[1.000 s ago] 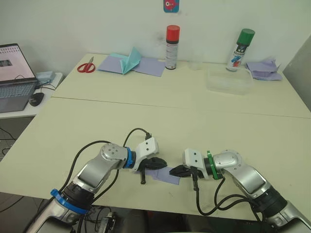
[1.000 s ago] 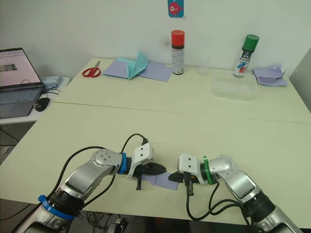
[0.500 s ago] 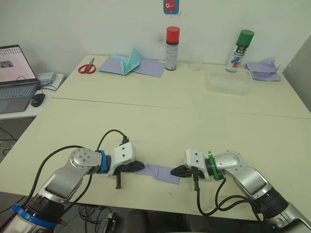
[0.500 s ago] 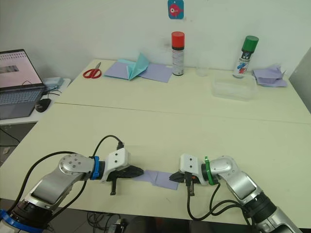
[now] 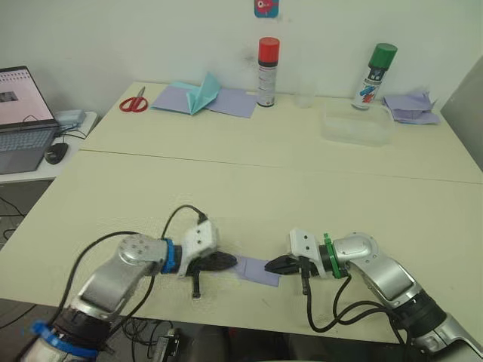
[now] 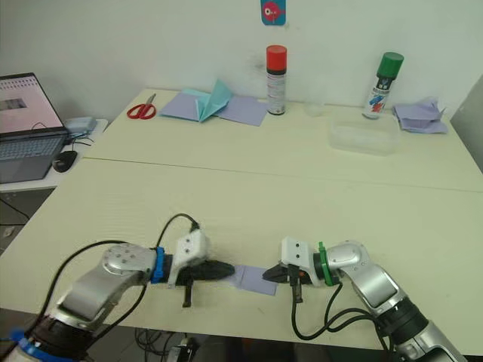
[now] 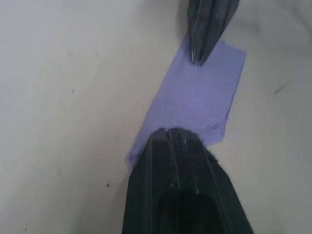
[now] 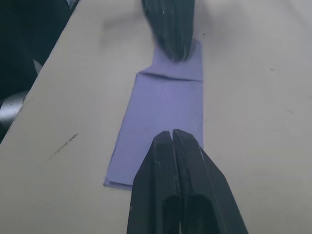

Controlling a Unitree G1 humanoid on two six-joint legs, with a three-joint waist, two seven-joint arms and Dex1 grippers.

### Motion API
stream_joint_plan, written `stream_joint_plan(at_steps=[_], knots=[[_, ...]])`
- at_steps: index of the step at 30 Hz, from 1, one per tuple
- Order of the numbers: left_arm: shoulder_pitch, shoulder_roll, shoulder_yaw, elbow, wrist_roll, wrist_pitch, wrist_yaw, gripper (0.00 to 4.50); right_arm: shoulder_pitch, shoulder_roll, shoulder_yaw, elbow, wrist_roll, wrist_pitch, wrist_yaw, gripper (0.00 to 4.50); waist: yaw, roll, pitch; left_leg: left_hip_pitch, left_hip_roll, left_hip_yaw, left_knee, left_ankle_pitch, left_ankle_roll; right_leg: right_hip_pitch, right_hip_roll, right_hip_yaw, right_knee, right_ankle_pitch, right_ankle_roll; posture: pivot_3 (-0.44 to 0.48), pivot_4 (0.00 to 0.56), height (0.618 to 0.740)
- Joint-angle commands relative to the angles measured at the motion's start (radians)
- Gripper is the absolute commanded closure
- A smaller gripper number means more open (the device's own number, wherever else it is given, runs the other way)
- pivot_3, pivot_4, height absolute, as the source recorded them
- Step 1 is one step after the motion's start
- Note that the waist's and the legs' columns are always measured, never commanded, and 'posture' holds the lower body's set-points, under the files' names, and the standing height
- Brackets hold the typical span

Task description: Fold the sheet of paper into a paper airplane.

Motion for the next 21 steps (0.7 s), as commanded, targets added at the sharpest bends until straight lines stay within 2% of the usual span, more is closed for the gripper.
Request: stream_joint_plan(at_steps=[1, 5, 9, 12, 15, 19, 21], knots=[[-0.004, -0.017, -0.075, 0.086, 0.101, -0.041, 0.012, 4.5, 0.0, -0.006, -0.055, -0.062, 0.036, 0.008, -0.008, 4.46, 0.003, 0.001, 0.001, 0.0, -0.001, 0.0, 0.0, 0.0, 0.0, 0.0, -0.001, 0.0, 0.0, 0.0, 0.0, 0.0, 0.15, 0.74], [0.003, -0.022, -0.085, 0.094, 0.104, -0.057, 0.0, 4.5, 0.016, -0.028, -0.085, -0.118, 0.048, 0.008, -0.011, 4.46, 0.006, 0.002, 0.001, 0.0, -0.002, 0.0, 0.0, 0.0, 0.0, 0.001, -0.003, 0.0, 0.0, 0.0, 0.0, 0.0, 0.15, 0.74], [0.019, -0.039, -0.037, 0.059, 0.032, -0.092, -0.029, 4.5, 0.039, -0.05, -0.12, -0.157, 0.061, 0.01, -0.014, 4.46, 0.005, 0.002, 0.001, 0.0, -0.002, 0.0, 0.0, 0.0, 0.0, 0.001, -0.003, -0.001, 0.0, 0.0, 0.0, 0.0, 0.15, 0.74], [0.007, -0.063, 0.051, 0.032, -0.039, -0.083, -0.015, 3.8, 0.06, -0.061, -0.168, -0.183, 0.093, 0.007, -0.018, 4.5, 0.005, 0.002, 0.005, -0.001, -0.002, 0.0, 0.0, 0.0, 0.0, 0.001, -0.003, -0.001, 0.0, 0.0, 0.0, 0.0, 0.15, 0.74], [-0.011, -0.05, 0.136, 0.003, -0.121, -0.056, -0.036, 2.97, 0.097, -0.083, -0.197, -0.177, 0.111, -0.043, 0.007, 3.95, 0.004, -0.003, 0.012, -0.002, -0.002, -0.001, 0.0, 0.0, 0.0, -0.001, -0.002, -0.002, 0.0, 0.0, 0.0, 0.0, 0.15, 0.74], [-0.022, 0.021, 0.191, -0.035, -0.165, -0.047, -0.109, 1.9, 0.136, -0.12, -0.199, -0.169, 0.109, -0.123, 0.054, 2.79, 0.001, -0.004, 0.014, -0.004, -0.001, -0.002, 0.0, -0.001, -0.001, -0.002, -0.002, -0.004, 0.0, 0.0, 0.0, 0.0, 0.15, 0.74], [-0.015, 0.054, 0.206, -0.043, -0.171, -0.061, -0.139, 1.21, 0.143, -0.13, -0.197, -0.165, 0.104, -0.161, 0.071, 2.01, 0.0, -0.003, 0.014, -0.005, -0.001, -0.002, 0.0, -0.001, -0.002, -0.003, -0.002, -0.004, 0.0, 0.0, 0.0, 0.0, 0.15, 0.74]])
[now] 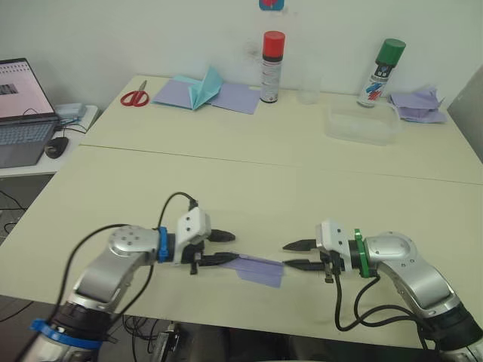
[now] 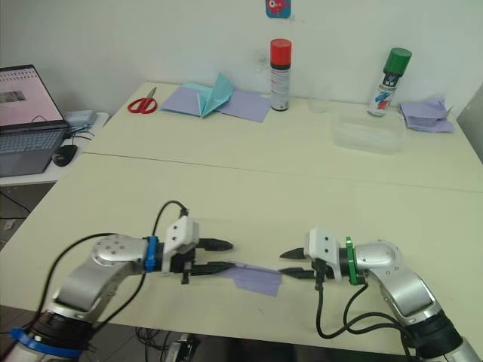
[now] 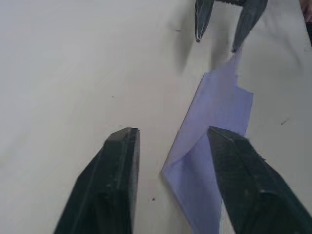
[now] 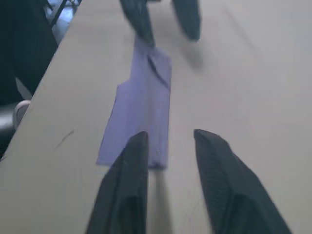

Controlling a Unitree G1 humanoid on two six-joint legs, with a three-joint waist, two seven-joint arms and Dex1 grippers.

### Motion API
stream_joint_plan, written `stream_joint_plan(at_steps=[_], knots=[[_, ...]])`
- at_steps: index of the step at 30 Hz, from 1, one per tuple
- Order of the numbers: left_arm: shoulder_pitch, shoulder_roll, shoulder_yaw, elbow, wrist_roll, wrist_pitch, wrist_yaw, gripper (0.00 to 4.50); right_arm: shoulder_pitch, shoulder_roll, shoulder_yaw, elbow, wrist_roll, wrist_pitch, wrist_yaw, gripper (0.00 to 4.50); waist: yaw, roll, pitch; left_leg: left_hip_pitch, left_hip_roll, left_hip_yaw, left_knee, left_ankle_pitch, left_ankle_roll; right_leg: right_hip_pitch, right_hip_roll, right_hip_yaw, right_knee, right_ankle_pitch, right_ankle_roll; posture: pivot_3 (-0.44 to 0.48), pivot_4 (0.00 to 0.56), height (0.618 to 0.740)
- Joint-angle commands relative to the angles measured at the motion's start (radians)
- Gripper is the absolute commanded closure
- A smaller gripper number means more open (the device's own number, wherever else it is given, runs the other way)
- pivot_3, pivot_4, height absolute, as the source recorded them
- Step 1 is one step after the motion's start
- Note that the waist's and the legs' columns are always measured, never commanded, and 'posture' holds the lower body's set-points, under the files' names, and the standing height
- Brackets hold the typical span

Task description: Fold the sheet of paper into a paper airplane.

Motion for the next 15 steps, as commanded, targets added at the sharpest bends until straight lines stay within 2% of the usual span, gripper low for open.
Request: stream_joint_plan(at_steps=[1, 2, 3, 4, 7, 11, 15], knots=[[0.003, 0.038, 0.035, -0.046, -0.021, -0.031, -0.056, 0.9, 0.003, -0.013, -0.017, -0.017, 0.009, -0.077, 0.03, 1.7, -0.002, 0.0, 0.0, -0.001, 0.0, 0.0, 0.0, 0.0, 0.0, -0.001, 0.0, 0.0, 0.0, 0.0, 0.0, 0.0, 0.15, 0.74], [0.021, 0.05, 0.049, -0.054, -0.018, -0.061, -0.069, 0.51, 0.004, -0.013, -0.011, -0.013, -0.001, -0.091, 0.028, 1.21, -0.003, 0.0, 0.0, -0.001, 0.0, 0.0, 0.0, 0.0, 0.0, -0.002, 0.0, 0.0, 0.0, 0.0, 0.0, 0.0, 0.15, 0.74], [0.038, 0.055, 0.063, -0.061, -0.015, -0.088, -0.073, 0.2, 0.005, -0.013, 0.0, -0.006, -0.022, -0.116, 0.026, 0.94, -0.003, 0.0, 0.0, -0.002, 0.0, 0.0, 0.0, 0.0, 0.0, -0.003, 0.0, 0.0, 0.0, 0.0, 0.0, 0.0, 0.15, 0.74], [0.054, 0.054, 0.077, -0.067, -0.01, -0.122, -0.074, 0.03, 0.004, -0.011, 0.01, 0.003, -0.041, -0.145, 0.024, 0.93, -0.003, 0.0, 0.0, -0.004, 0.0, 0.001, 0.0, 0.0, 0.0, -0.005, 0.0, 0.0, 0.0, 0.0, 0.0, 0.0, 0.15, 0.74], [0.109, 0.038, 0.113, -0.089, 0.004, -0.219, -0.06, 0.03, 0.007, 0.006, 0.022, 0.024, -0.08, -0.24, 0.01, 0.93, -0.001, 0.0, 0.0, -0.012, 0.001, 0.0, 0.001, 0.0, -0.001, -0.013, 0.001, 0.0, 0.002, 0.001, -0.002, 0.0, 0.15, 0.74], [0.226, 0.02, 0.149, -0.118, 0.025, -0.338, -0.037, 0.03, 0.024, 0.036, 0.021, 0.02, -0.089, -0.358, -0.007, 0.93, -0.003, 0.0, 0.0, -0.012, 0.0, 0.0, 0.001, 0.0, -0.001, -0.012, 0.001, 0.0, 0.001, 0.003, -0.004, 0.0, 0.15, 0.74], [0.305, 0.01, 0.16, -0.154, 0.032, -0.387, -0.018, 0.03, 0.03, 0.05, 0.012, 0.016, -0.088, -0.479, -0.01, 0.93, -0.002, 0.0, 0.0, -0.012, 0.001, 0.0, 0.001, 0.0, -0.001, -0.012, 0.001, 0.0, 0.001, 0.003, -0.005, 0.0, 0.15, 0.74]])
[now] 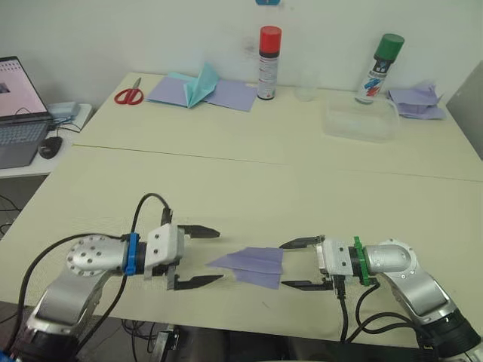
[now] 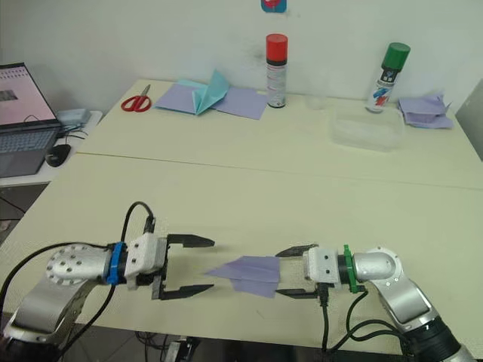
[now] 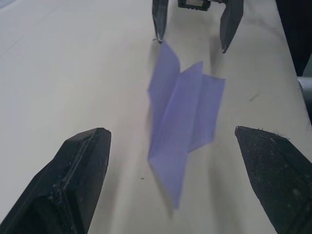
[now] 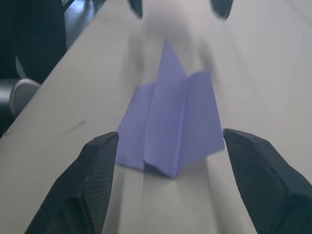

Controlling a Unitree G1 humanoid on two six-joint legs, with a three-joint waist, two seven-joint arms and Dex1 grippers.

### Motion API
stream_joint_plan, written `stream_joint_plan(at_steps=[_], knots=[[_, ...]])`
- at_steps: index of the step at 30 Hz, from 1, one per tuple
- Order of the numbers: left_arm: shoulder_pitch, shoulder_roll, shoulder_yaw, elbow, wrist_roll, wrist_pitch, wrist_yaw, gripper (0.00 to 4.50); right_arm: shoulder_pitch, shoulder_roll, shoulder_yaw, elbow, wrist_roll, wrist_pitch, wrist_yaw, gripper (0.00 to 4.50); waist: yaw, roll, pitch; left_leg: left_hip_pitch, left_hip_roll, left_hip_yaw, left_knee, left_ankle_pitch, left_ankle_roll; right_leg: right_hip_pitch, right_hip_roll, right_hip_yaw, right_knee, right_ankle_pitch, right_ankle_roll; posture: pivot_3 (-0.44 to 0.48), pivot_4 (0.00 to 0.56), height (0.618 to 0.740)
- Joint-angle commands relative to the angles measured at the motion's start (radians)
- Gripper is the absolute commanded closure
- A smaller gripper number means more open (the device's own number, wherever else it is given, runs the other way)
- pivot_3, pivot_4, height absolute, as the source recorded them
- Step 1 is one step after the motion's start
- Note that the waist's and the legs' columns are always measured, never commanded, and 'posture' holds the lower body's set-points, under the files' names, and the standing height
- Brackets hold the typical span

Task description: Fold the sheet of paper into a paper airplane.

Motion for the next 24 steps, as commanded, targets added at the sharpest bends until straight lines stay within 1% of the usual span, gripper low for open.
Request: stream_joint_plan(at_steps=[1, 3, 6, 10, 13, 17, 20, 24], knots=[[0.039, -0.008, 0.028, -0.07, -0.001, -0.048, 0.025, 0.03, 0.006, -0.001, -0.014, -0.034, 0.012, -0.112, 0.001, 0.93, 0.0, 0.0, 0.0, 0.0, 0.0, 0.0, 0.0, 0.0, 0.0, 0.0, 0.0, 0.0, 0.0, 0.0, 0.0, 0.0, 0.15, 0.74], [0.051, -0.02, 0.033, -0.087, -0.005, -0.055, 0.045, 0.03, 0.003, 0.0, -0.009, -0.036, 0.017, -0.135, 0.001, 0.93, 0.003, 0.0, 0.0, 0.0, 0.0, 0.0, 0.001, 0.0, 0.0, 0.001, 0.0, 0.0, 0.0, 0.0, 0.0, 0.0, 0.15, 0.74], [0.056, -0.029, 0.034, -0.1, -0.007, -0.063, 0.062, 0.03, -0.016, 0.008, 0.016, -0.022, -0.006, -0.116, -0.009, 0.93, 0.003, 0.0, 0.0, 0.001, 0.0, 0.0, 0.002, 0.0, 0.0, 0.002, 0.0, 0.0, 0.0, 0.0, 0.0, 0.0, 0.15, 0.74], [0.058, -0.026, 0.029, -0.121, -0.012, -0.05, 0.077, 0.03, -0.047, 0.013, 0.061, 0.012, -0.081, -0.028, -0.035, 0.93, 0.003, 0.0, 0.0, 0.001, 0.0, 0.0, 0.002, 0.0, 0.0, 0.001, 0.001, 0.0, 0.001, 0.0, 0.0, 0.0, 0.15, 0.74], [0.058, -0.022, 0.025, -0.131, -0.015, -0.04, 0.081, 0.03, -0.072, 0.03, 0.077, 0.026, -0.106, 0.07, -0.065, 0.93, 0.003, 0.0, 0.0, 0.001, 0.0, 0.0, 0.002, 0.0, 0.0, 0.001, 0.001, 0.0, 0.001, 0.0, 0.0, 0.0, 0.15, 0.74], [0.066, -0.02, 0.019, -0.14, -0.015, -0.03, 0.086, 0.03, -0.081, 0.039, 0.103, 0.039, -0.133, 0.14, -0.076, 0.93, 0.003, 0.0, 0.0, 0.001, 0.0, 0.0, 0.002, 0.0, 0.0, 0.001, 0.001, 0.0, 0.001, 0.0, 0.0, 0.0, 0.15, 0.74], [0.056, -0.025, 0.018, -0.138, -0.014, -0.03, 0.094, 0.0, -0.075, 0.031, 0.115, 0.042, -0.142, 0.162, -0.068, 1.52, 0.003, 0.0, 0.0, 0.001, 0.0, 0.0, 0.002, 0.0, 0.0, 0.001, 0.001, 0.0, 0.001, 0.0, 0.0, 0.0, 0.15, 0.74], [0.035, -0.028, 0.014, -0.13, -0.016, -0.018, 0.098, 0.0, -0.067, 0.04, 0.106, 0.045, -0.121, 0.214, -0.081, 2.96, 0.003, 0.0, 0.0, 0.001, 0.0, 0.0, 0.002, 0.0, 0.0, 0.001, 0.001, 0.0, 0.001, 0.0, 0.0, 0.0, 0.15, 0.74]])
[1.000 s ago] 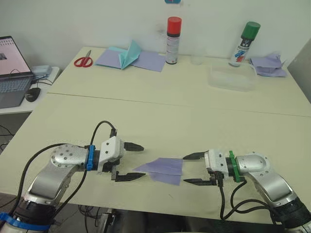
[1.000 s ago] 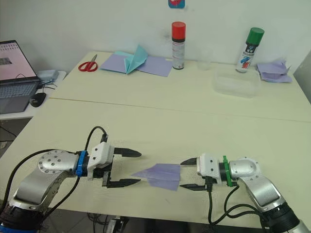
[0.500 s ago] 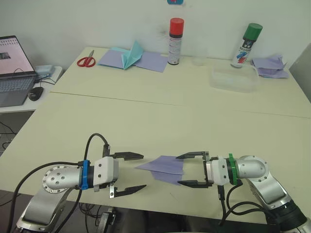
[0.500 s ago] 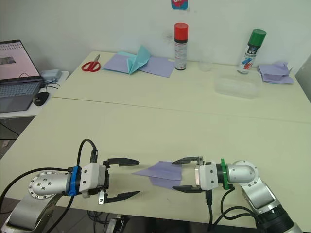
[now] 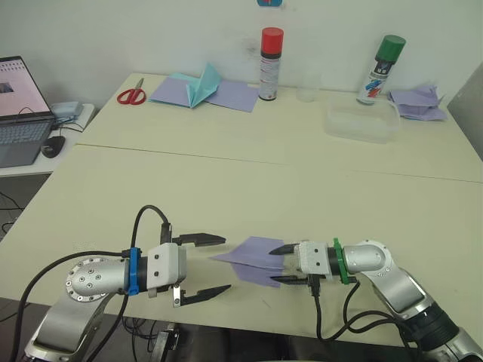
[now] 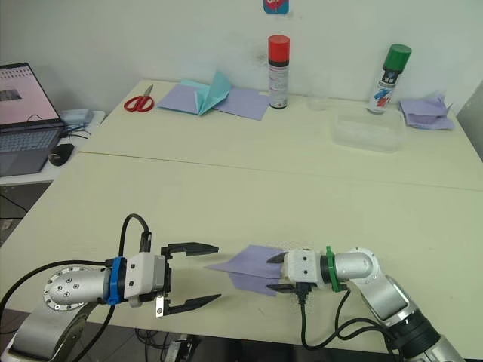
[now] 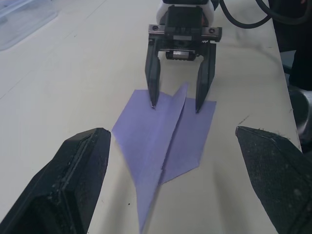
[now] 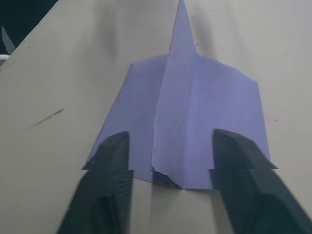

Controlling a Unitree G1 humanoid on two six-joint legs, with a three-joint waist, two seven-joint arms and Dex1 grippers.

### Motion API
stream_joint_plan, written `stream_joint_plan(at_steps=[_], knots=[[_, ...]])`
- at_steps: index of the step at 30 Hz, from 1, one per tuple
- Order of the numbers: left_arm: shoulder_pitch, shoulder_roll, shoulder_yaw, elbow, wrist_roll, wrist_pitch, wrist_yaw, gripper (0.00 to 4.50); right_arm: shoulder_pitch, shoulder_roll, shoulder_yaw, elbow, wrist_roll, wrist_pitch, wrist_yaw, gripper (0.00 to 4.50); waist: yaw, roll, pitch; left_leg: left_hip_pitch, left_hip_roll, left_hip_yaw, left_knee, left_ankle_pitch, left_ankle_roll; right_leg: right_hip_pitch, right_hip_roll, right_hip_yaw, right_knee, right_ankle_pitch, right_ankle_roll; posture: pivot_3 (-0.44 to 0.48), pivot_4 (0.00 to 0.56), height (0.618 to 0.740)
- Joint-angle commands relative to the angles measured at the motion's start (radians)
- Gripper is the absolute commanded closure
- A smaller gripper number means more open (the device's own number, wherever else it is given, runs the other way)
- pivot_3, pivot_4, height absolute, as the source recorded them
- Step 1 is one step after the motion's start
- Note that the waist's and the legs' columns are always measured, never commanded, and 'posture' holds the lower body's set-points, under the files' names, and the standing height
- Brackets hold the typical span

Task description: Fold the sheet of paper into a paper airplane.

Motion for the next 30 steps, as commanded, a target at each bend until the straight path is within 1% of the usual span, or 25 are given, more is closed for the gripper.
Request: stream_joint_plan(at_steps=[1, 4, 7, 10, 13, 15, 17, 20, 22, 25, 28, 30], knots=[[-0.021, -0.004, 0.003, -0.022, -0.021, 0.004, 0.01, 0.0, 0.008, 0.005, -0.012, -0.011, 0.02, 0.042, -0.011, 3.36, 0.0, 0.0, 0.0, 0.0, 0.0, 0.0, 0.0, 0.0, 0.0, 0.0, 0.0, 0.0, 0.0, 0.0, 0.0, 0.0, 0.15, 0.74], [-0.031, -0.008, 0.001, -0.02, -0.022, 0.01, 0.012, 0.0, 0.013, 0.024, -0.031, -0.019, 0.052, 0.103, -0.031, 4.46, 0.0, 0.0, 0.0, 0.0, 0.0, 0.0, 0.0, 0.0, 0.0, 0.0, 0.0, 0.0, 0.0, 0.0, 0.0, 0.0, 0.15, 0.74], [-0.038, -0.009, 0.009, -0.025, -0.037, 0.027, 0.015, 0.0, 0.021, 0.049, -0.074, -0.045, 0.121, 0.218, -0.06, 4.46, 0.0, 0.0, 0.0, 0.0, 0.0, 0.0, 0.0, 0.0, 0.0, 0.0, 0.0, 0.0, 0.001, 0.0, 0.0, 0.0, 0.15, 0.74], [-0.055, -0.004, 0.029, -0.037, -0.066, 0.055, 0.021, 0.0, 0.035, 0.085, -0.168, -0.105, 0.276, 0.441, -0.107, 4.46, 0.0, 0.0, 0.0, 0.0, 0.0, 0.0, 0.001, 0.0, 0.0, 0.0, 0.0, 0.0, 0.002, 0.0, 0.0, 0.0, 0.15, 0.74], [-0.094, -0.007, 0.043, -0.054, -0.092, 0.086, 0.048, 0.0, 0.051, 0.083, -0.253, -0.178, 0.364, 0.59, -0.162, 4.46, 0.0, 0.0, 0.0, 0.0, 0.0, -0.001, 0.003, 0.0, 0.0, 0.0, 0.0, 0.0, 0.005, 0.0, 0.0, 0.0, 0.15, 0.74], [-0.129, -0.016, 0.048, -0.074, -0.116, 0.124, 0.081, 0.0, 0.075, 0.077, -0.322, -0.241, 0.405, 0.675, -0.223, 4.46, 0.002, 0.0, 0.0, 0.0, 0.0, -0.001, 0.003, 0.0, 0.0, 0.0, 0.0, 0.0, 0.006, 0.0, 0.0, 0.0, 0.15, 0.74], [-0.144, -0.025, 0.04, -0.09, -0.127, 0.153, 0.104, 0.0, 0.103, 0.072, -0.372, -0.292, 0.404, 0.73, -0.296, 4.46, 0.001, 0.0, 0.0, 0.0, 0.0, -0.002, 0.004, 0.0, 0.0, 0.0, 0.0, -0.001, 0.007, 0.0, 0.0, 0.0, 0.15, 0.74], [-0.129, -0.035, 0.027, -0.107, -0.126, 0.172, 0.119, 0.0, 0.143, 0.08, -0.416, -0.345, 0.378, 0.776, -0.406, 4.46, 0.0, 0.0, 0.0, 0.0, 0.0, -0.001, 0.004, 0.0, 0.0, 0.0, 0.0, 0.0, 0.007, 0.0, 0.0, 0.0, 0.15, 0.74], [-0.113, -0.04, 0.019, -0.114, -0.121, 0.178, 0.123, 0.0, 0.167, 0.079, -0.414, -0.363, 0.351, 0.784, -0.462, 4.46, -0.005, 0.0, 0.0, 0.0, 0.0, -0.001, 0.004, 0.0, 0.0, -0.001, 0.001, 0.001, 0.007, 0.0, 0.0, 0.0, 0.15, 0.74], [-0.105, -0.044, 0.009, -0.114, -0.114, 0.179, 0.118, 0.0, 0.183, 0.083, -0.391, -0.365, 0.331, 0.8, -0.509, 4.46, -0.005, 0.0, 0.0, 0.0, 0.0, -0.001, 0.004, 0.0, -0.001, -0.002, 0.001, 0.001, 0.009, 0.0, 0.0, 0.0, 0.15, 0.74], [-0.124, -0.045, -0.001, -0.098, -0.111, 0.177, 0.111, 0.0, 0.176, 0.082, -0.384, -0.368, 0.341, 0.799, -0.515, 3.86, -0.004, 0.0, 0.0, 0.0, 0.0, -0.001, 0.004, 0.001, -0.001, -0.001, 0.002, 0.001, 0.01, 0.0, 0.0, 0.0, 0.15, 0.74], [-0.141, -0.046, -0.001, -0.083, -0.111, 0.177, 0.108, 0.0, 0.168, 0.063, -0.387, -0.384, 0.343, 0.786, -0.505, 3.19, -0.003, 0.0, 0.0, 0.0, 0.0, -0.001, 0.005, 0.001, -0.001, -0.001, 0.002, 0.001, 0.01, 0.0, 0.001, 0.0, 0.15, 0.74]])
